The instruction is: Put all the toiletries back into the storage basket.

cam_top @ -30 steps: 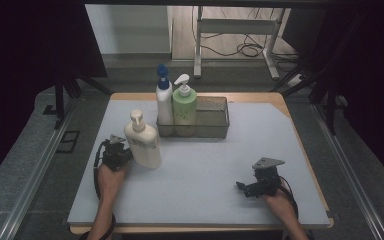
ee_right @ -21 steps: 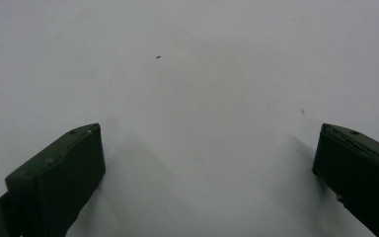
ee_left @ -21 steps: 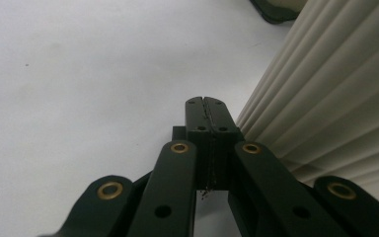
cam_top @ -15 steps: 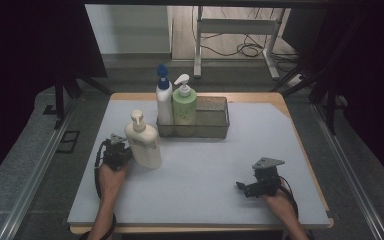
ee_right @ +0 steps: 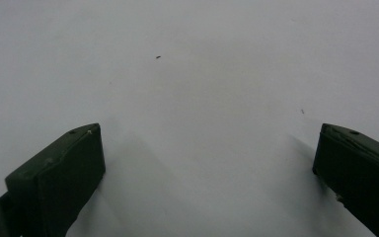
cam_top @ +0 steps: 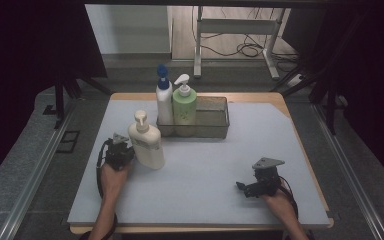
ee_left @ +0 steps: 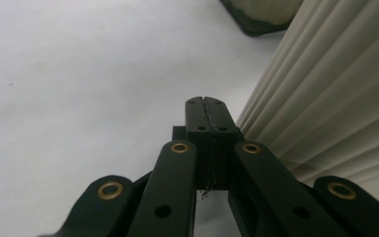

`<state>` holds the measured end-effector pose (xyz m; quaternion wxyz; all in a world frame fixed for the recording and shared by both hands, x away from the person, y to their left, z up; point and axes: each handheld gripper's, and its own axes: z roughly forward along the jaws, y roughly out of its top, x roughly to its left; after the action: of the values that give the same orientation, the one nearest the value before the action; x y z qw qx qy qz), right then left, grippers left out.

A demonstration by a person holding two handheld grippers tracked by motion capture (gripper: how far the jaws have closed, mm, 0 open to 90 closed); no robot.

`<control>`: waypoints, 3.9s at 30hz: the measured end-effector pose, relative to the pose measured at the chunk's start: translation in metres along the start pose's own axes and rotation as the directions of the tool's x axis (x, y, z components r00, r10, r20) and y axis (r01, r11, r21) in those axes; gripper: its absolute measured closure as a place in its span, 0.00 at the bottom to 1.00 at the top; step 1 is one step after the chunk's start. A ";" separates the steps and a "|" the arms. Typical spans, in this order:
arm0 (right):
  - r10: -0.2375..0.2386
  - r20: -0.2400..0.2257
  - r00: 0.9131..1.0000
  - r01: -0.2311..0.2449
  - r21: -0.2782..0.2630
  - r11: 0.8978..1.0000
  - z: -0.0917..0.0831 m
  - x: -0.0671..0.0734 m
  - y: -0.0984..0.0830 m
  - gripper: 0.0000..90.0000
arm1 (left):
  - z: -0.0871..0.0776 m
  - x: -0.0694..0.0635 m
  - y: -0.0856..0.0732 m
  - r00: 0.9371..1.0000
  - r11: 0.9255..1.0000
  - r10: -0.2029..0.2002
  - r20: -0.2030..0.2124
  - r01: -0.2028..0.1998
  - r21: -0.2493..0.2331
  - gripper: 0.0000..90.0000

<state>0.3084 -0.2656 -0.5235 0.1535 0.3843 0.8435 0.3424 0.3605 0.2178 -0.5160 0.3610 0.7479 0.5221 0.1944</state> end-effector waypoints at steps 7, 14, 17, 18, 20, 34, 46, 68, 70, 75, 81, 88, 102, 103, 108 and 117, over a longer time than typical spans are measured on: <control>0.001 -0.001 1.000 -0.001 0.001 1.000 0.000 0.000 0.000 0.00 | 0.002 -0.009 0.003 1.000 1.000 0.022 0.022 -0.022 0.003 0.99; 0.000 0.000 1.000 0.000 0.000 1.000 0.000 0.000 0.000 0.00 | 0.004 -0.022 0.006 0.997 0.998 0.057 0.049 -0.057 -0.002 0.99; 0.000 0.000 1.000 0.000 0.000 1.000 0.000 0.000 0.000 0.00 | 0.005 -0.026 0.006 0.996 0.998 0.060 0.062 -0.060 -0.003 0.99; 0.000 0.000 1.000 0.000 0.000 1.000 0.000 0.000 0.000 0.00 | 0.005 -0.027 0.006 0.996 0.998 0.063 0.066 -0.063 -0.002 0.99; 0.001 0.000 1.000 -0.001 0.000 1.000 0.000 0.000 0.000 0.00 | 0.005 -0.031 0.006 0.995 0.998 0.067 0.075 -0.067 -0.001 0.99; 0.000 0.000 1.000 0.000 0.000 1.000 0.000 0.000 0.000 0.00 | 0.009 -0.059 0.007 0.986 0.994 0.106 0.129 -0.108 0.008 0.99; 0.000 0.000 1.000 0.000 0.000 1.000 0.000 0.000 0.000 0.00 | 0.013 -0.079 0.008 0.976 0.991 0.129 0.174 -0.132 0.006 0.99; 0.001 -0.001 1.000 -0.001 0.001 1.000 0.000 0.000 0.000 0.00 | 0.016 -0.110 0.011 0.956 0.982 0.180 0.232 -0.187 0.008 0.99; 0.001 -0.002 1.000 -0.001 0.002 1.000 0.000 0.000 0.000 0.00 | 0.016 -0.113 0.011 0.953 0.981 0.186 0.238 -0.194 0.009 0.99; 0.000 -0.002 1.000 0.000 0.003 1.000 0.000 0.000 0.000 0.00 | 0.017 -0.121 0.011 0.947 0.978 0.199 0.252 -0.208 0.008 0.99; 0.000 -0.002 1.000 0.000 0.003 1.000 0.000 0.000 0.000 0.00 | 0.018 -0.132 0.012 0.938 0.975 0.212 0.275 -0.222 0.004 0.99; 0.001 -0.001 1.000 -0.001 0.001 1.000 0.000 0.000 0.000 0.00 | 0.019 -0.145 0.012 0.924 0.969 0.237 0.300 -0.249 0.003 0.99; 0.000 -0.002 1.000 0.000 0.003 1.000 0.000 0.000 0.000 0.00 | 0.022 -0.157 0.012 0.908 0.966 0.244 0.341 -0.259 -0.003 0.99; 0.001 -0.003 1.000 -0.001 0.003 1.000 0.000 0.000 0.000 0.00 | 0.022 -0.157 0.012 0.907 0.965 0.248 0.341 -0.264 -0.002 0.99; 0.001 -0.002 1.000 -0.001 0.005 1.000 0.000 0.000 0.000 0.00 | 0.022 -0.156 0.011 0.907 0.960 0.262 0.328 -0.278 0.003 0.99; 0.003 -0.003 1.000 -0.003 0.008 1.000 0.000 0.000 0.001 0.00 | 0.022 -0.152 0.009 0.910 0.959 0.263 0.320 -0.282 0.013 0.94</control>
<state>0.3087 -0.2654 -0.5227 0.1503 0.3857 0.8445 0.3398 0.3232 0.0684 -0.5105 0.3868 0.8451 0.3537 0.1056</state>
